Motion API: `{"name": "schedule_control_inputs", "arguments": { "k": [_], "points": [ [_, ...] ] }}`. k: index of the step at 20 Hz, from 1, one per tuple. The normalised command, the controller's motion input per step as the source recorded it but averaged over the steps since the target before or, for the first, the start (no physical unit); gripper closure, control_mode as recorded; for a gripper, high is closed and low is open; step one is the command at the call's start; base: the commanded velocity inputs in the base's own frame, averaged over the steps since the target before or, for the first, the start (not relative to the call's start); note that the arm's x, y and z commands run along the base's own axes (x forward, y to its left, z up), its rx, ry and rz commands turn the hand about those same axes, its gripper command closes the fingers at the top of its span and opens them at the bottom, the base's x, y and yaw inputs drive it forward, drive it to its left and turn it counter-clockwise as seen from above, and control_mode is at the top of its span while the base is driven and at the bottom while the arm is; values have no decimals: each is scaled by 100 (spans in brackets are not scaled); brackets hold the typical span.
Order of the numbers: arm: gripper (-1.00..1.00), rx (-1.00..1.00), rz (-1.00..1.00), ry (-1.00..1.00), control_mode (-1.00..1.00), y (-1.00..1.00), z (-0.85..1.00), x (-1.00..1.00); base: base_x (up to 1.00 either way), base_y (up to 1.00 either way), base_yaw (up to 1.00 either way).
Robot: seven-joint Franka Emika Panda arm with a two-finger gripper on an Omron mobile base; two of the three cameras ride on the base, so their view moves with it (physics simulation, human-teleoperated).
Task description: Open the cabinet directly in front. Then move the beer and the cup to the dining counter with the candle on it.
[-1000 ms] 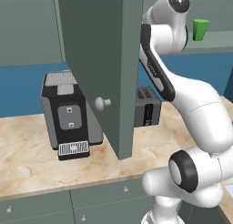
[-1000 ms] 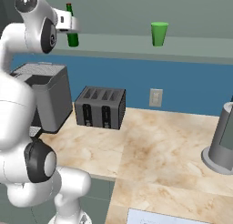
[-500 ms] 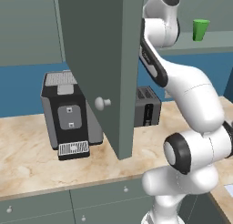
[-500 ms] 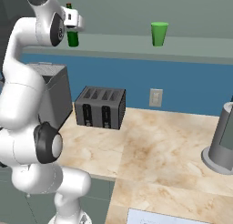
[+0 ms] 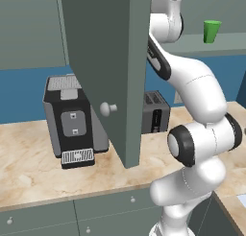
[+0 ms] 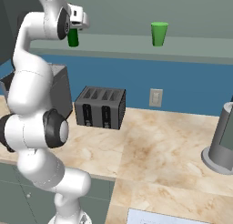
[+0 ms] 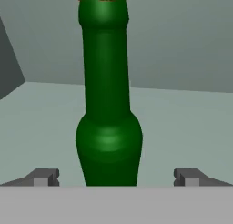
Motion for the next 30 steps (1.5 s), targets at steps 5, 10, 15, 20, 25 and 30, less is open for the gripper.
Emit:
{"name": "schedule_control_inputs", "arguments": {
  "k": [5, 10, 15, 20, 25, 30],
  "points": [
    [-100, 0, 0, 0, -100, 0, 0, 28, 0, 0, 0],
    [-100, 0, 0, 0, -100, 0, 0, 19, 0, 0, 0],
    [-100, 0, 0, 0, -100, 4, 0, 8, 0, 0, 0],
    [100, 0, 0, 0, -100, 14, 0, 5, 0, 0, 0],
    [100, 0, 0, 0, -100, 1, 0, 0, 0, 0, 0],
    [100, 0, 0, -19, -100, 0, 10, -7, 0, 0, 0]
  ]
}}
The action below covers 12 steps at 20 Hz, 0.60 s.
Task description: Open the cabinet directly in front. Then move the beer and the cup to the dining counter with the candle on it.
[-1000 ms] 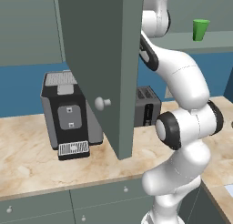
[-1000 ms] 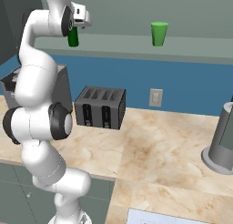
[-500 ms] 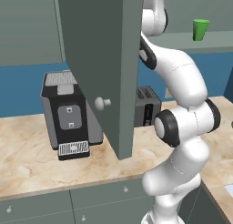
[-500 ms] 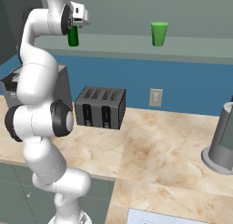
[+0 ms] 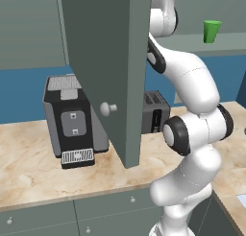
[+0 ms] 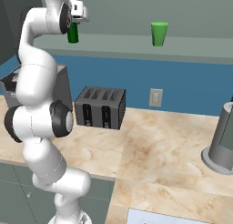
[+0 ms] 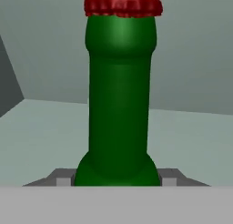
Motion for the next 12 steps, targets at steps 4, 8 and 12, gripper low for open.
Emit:
{"name": "schedule_control_inputs", "arguments": {
  "k": [4, 8, 12],
  "points": [
    [100, 0, 0, -36, -100, 0, 16, -14, 0, 0, 0],
    [100, 0, 0, 0, -100, 0, 0, 0, 0, 0, 0],
    [100, 0, 0, -5, -100, 0, 0, -14, 0, 0, 0]
  ]
}}
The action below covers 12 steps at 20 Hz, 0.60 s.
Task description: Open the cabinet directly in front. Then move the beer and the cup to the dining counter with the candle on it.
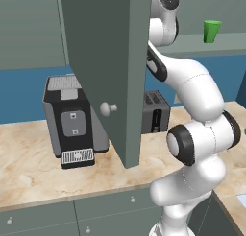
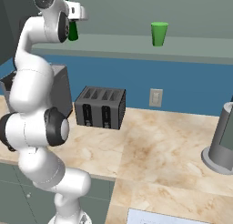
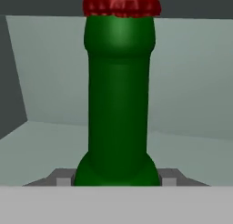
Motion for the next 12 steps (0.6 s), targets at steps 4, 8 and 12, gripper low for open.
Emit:
{"name": "schedule_control_inputs", "arguments": {
  "k": [4, 8, 12],
  "points": [
    [100, 0, 0, -16, -100, 0, 0, -64, 0, 0, 0],
    [100, 0, 0, -18, -100, 0, 0, -94, 0, 0, 0],
    [100, 0, 0, -14, -100, -2, 0, -100, 0, 0, 0]
  ]
}}
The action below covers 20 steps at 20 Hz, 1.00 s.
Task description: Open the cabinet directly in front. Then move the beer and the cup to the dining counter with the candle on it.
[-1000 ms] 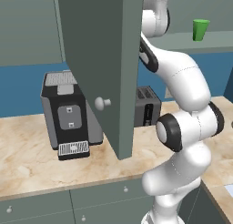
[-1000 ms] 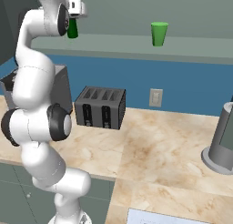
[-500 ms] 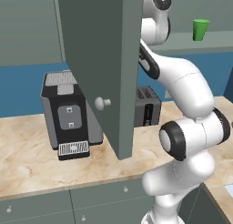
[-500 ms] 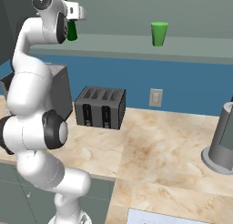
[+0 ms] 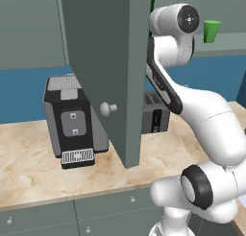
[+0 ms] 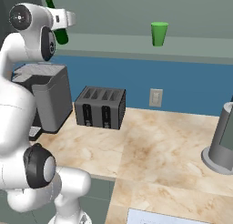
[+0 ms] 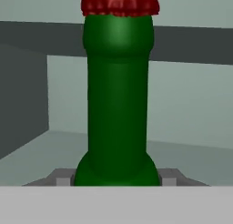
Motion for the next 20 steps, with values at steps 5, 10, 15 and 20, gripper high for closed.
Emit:
{"name": "schedule_control_inputs", "arguments": {
  "k": [5, 10, 15, 20],
  "points": [
    [100, 0, 0, -13, -100, -18, -3, -100, 0, 0, 0],
    [100, 3, 0, -14, -100, -35, -23, -100, 0, 0, 0],
    [100, 3, 0, -8, -100, -30, -44, -100, 0, 0, 0],
    [100, 0, 0, 0, -100, -4, -65, -100, 0, 0, 0]
  ]
}}
